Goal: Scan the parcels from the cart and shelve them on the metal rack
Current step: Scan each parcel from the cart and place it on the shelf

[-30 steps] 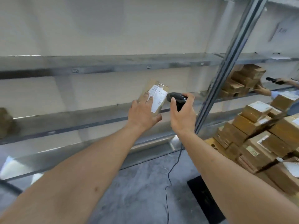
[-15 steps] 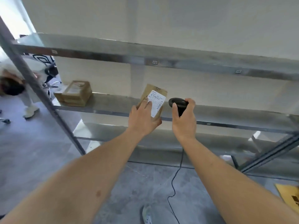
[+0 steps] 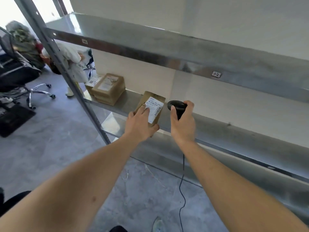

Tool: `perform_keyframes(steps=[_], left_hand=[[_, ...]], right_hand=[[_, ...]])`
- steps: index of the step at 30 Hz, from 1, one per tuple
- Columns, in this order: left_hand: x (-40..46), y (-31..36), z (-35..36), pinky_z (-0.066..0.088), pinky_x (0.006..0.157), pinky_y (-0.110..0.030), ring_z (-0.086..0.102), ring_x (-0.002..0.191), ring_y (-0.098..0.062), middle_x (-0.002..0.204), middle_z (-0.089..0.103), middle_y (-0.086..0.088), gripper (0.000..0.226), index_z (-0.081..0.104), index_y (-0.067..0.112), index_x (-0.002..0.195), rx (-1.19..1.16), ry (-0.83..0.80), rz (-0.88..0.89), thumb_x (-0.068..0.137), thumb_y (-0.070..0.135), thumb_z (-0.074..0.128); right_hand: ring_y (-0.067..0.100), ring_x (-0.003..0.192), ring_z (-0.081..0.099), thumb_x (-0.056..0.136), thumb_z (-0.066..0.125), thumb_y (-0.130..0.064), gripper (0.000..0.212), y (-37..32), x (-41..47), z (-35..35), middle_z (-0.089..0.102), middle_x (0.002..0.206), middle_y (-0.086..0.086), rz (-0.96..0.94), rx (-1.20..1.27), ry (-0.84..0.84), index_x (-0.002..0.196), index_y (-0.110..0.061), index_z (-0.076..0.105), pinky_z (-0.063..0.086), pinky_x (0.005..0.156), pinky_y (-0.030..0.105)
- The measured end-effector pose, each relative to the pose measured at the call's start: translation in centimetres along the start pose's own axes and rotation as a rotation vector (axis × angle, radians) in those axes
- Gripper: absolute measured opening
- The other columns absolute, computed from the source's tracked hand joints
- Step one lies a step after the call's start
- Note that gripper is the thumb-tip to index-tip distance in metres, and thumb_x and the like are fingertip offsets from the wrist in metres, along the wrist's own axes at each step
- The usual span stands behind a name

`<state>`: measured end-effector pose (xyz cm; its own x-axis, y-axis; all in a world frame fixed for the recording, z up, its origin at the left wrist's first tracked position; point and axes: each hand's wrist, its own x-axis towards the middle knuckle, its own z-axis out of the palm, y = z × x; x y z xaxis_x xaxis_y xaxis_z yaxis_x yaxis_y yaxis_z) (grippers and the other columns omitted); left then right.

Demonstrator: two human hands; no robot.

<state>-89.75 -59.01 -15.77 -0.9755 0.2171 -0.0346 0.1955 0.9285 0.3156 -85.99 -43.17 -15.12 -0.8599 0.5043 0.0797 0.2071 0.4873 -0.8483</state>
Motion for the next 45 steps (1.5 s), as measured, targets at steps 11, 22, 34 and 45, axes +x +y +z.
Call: perform_keyframes(steps=[11, 22, 34, 45], left_hand=[[10.5, -9.5, 1.1, 0.033, 0.115, -0.042, 0.040, 0.146, -0.028, 0.170, 0.030, -0.002, 0.083, 0.037, 0.017, 0.159, -0.011, -0.006, 0.012, 0.094, 0.064, 0.061], [18.8, -17.6, 2.1, 0.042, 0.107, -0.046, 0.044, 0.128, -0.044, 0.170, 0.025, 0.000, 0.084, 0.032, 0.021, 0.160, -0.034, -0.131, 0.000, 0.095, 0.066, 0.059], [21.8, -20.5, 4.1, 0.009, 0.131, -0.050, 0.008, 0.159, -0.043, 0.171, 0.015, -0.020, 0.079, 0.025, 0.011, 0.163, 0.198, -0.170, 0.203, 0.102, 0.053, 0.053], [22.4, -20.2, 5.3, 0.013, 0.130, -0.048, 0.006, 0.161, -0.038, 0.173, 0.012, -0.017, 0.068, 0.023, 0.014, 0.166, 0.112, -0.189, 0.201, 0.109, 0.042, 0.046]], right_hand=[[0.027, 0.100, 0.067, 0.104, 0.050, -0.051, 0.045, -2.3, 6.0, 12.2, 0.068, 0.120, 0.003, 0.047, -0.090, -0.048, 0.142, -0.034, 0.032, 0.058, 0.082, 0.046], [0.025, 0.097, 0.068, 0.105, 0.052, -0.049, 0.046, -5.3, 8.2, 23.2, 0.068, 0.119, 0.004, 0.173, -0.138, 0.072, 0.143, -0.028, 0.036, 0.049, 0.069, 0.033], [0.029, 0.100, 0.067, 0.103, 0.052, -0.053, 0.044, -4.6, 10.0, 26.7, 0.067, 0.120, 0.005, 0.252, -0.153, 0.064, 0.137, -0.030, 0.036, 0.057, 0.077, 0.043], [0.030, 0.097, 0.068, 0.104, 0.051, -0.051, 0.044, -3.6, 10.0, 25.7, 0.067, 0.116, 0.007, 0.252, -0.122, 0.047, 0.138, -0.029, 0.035, 0.060, 0.076, 0.049]])
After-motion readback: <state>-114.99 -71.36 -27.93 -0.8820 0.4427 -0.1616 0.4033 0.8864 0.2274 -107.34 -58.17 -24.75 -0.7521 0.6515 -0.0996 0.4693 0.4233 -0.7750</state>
